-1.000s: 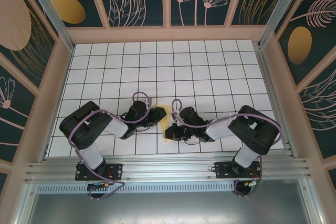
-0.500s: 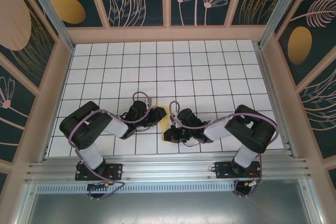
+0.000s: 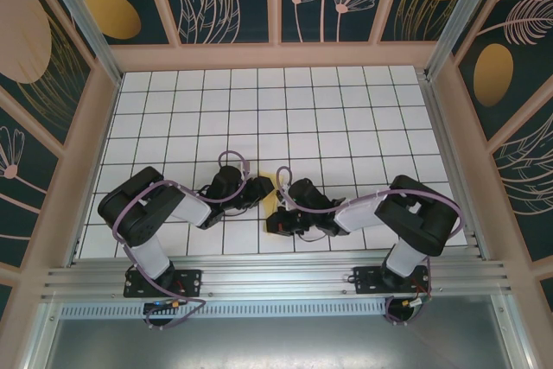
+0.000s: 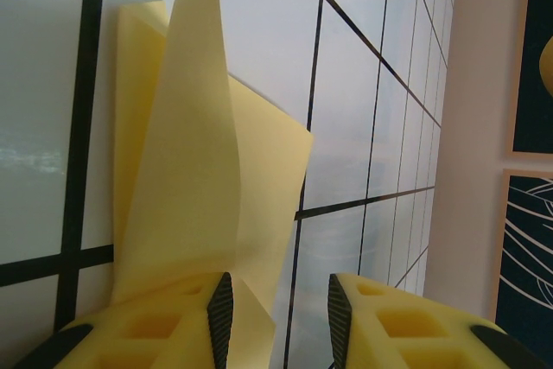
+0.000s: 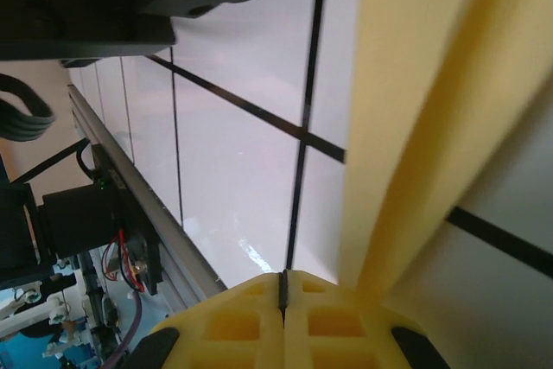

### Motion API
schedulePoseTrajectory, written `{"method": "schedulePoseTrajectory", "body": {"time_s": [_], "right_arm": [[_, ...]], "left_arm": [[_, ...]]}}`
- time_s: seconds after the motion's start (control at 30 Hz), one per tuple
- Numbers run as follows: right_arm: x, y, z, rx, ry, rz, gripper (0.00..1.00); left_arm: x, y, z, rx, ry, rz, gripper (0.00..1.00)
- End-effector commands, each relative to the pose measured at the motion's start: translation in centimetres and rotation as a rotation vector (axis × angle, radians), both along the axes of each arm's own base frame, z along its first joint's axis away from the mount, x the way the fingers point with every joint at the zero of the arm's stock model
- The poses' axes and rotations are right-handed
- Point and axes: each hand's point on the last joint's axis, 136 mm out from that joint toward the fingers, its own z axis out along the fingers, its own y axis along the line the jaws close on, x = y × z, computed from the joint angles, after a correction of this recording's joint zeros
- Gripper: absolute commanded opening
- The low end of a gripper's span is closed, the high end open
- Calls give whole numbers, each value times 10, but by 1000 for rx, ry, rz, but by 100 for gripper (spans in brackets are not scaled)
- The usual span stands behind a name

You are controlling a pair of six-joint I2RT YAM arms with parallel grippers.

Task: Fold a paper plane with a square sheet of paper (pick it up from the middle)
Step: Fold the wing for the fifth time at the center of the table.

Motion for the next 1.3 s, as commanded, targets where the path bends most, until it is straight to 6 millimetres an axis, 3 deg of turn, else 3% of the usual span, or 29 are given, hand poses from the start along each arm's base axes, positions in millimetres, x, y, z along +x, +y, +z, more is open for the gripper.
{"method": "schedulePoseTrajectory", "body": {"time_s": [0.0,0.17,0.27,0.4,0.6,0.7,0.87,0.97,1.07,1.27], "right_arm": [[0,0,-5,-36,-7,2,3],[-7,-14,-34,-94,55,-28,3],[-10,-19,-40,-105,69,-37,2],[-9,-13,-27,-72,46,-23,2],[20,-11,16,-23,-81,-84,3],[31,-13,24,-3,-99,-103,3],[37,4,27,38,-96,-70,3],[43,8,16,11,-82,-71,3],[41,0,-8,-59,-47,-80,3],[18,-26,-42,-128,26,-63,1]], "left_arm": [[-11,12,-28,98,63,-6,36],[-10,10,-26,95,60,-9,36],[-9,10,-26,96,58,-9,36],[-9,9,-26,95,59,-12,36],[-9,10,-24,93,54,-10,36],[-8,8,-22,89,51,-12,36],[-7,6,-20,86,47,-17,36],[-6,6,-20,84,46,-18,37],[-5,5,-18,82,44,-18,37],[-1,2,-14,95,26,-31,37]]}}
